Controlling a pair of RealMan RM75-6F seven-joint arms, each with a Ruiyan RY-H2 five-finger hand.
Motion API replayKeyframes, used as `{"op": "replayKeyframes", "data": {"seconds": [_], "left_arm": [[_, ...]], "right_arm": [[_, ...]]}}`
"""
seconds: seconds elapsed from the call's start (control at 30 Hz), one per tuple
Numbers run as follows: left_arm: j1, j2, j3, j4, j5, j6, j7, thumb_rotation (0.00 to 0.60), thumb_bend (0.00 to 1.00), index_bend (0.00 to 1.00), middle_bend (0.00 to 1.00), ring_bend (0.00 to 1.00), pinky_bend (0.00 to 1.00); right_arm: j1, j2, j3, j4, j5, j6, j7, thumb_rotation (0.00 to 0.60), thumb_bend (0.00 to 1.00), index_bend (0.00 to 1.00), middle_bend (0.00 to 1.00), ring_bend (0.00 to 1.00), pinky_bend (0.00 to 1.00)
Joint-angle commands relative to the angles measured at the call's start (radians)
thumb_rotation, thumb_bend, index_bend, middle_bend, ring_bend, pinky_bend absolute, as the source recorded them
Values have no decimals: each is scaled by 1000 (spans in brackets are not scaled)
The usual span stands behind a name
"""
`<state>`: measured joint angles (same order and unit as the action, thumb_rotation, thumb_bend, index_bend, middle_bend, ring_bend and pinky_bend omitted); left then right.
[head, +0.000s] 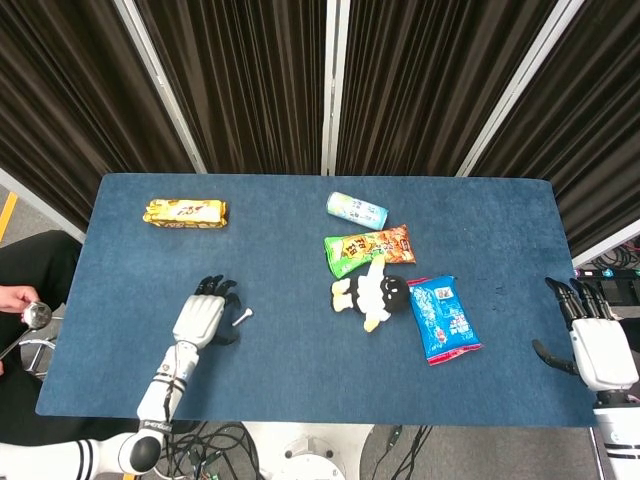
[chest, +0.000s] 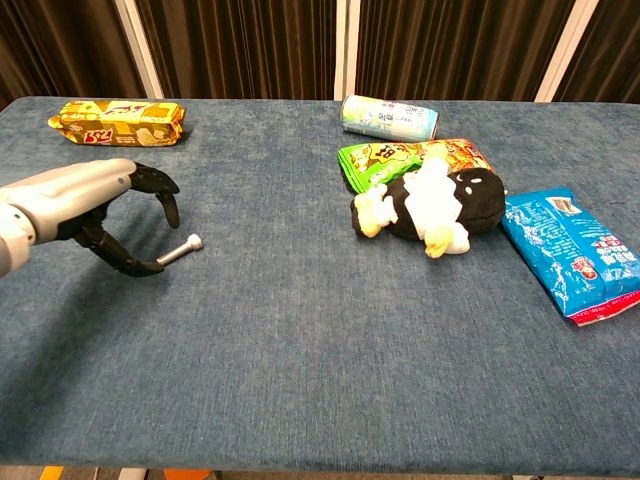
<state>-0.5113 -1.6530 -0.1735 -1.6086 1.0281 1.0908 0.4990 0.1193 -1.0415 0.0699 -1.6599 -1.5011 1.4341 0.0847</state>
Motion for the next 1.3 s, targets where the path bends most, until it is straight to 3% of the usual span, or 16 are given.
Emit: {"op": "replayKeyframes", "data": {"seconds": [0.03, 0.77, 1.3], "left_arm": [[-13, -15, -3, 12, -20, -7, 3, 600, 201, 421, 143, 0, 0], [-51, -83, -6, 116, -88, 18, 35, 600, 263, 480, 167, 0, 0], [-62, -99, -16, 168, -115, 9, 3, 600, 365, 517, 186, 0, 0]], "right_arm": [[-3, 1, 0, -1, 0, 4, 1, 600, 158, 75, 128, 0, 0], [-7, 3, -1, -2, 4, 4, 2, 600, 158, 76, 128, 0, 0], [-8, 6, 0, -9, 8, 3, -7, 600, 158, 75, 129, 0, 0]]}}
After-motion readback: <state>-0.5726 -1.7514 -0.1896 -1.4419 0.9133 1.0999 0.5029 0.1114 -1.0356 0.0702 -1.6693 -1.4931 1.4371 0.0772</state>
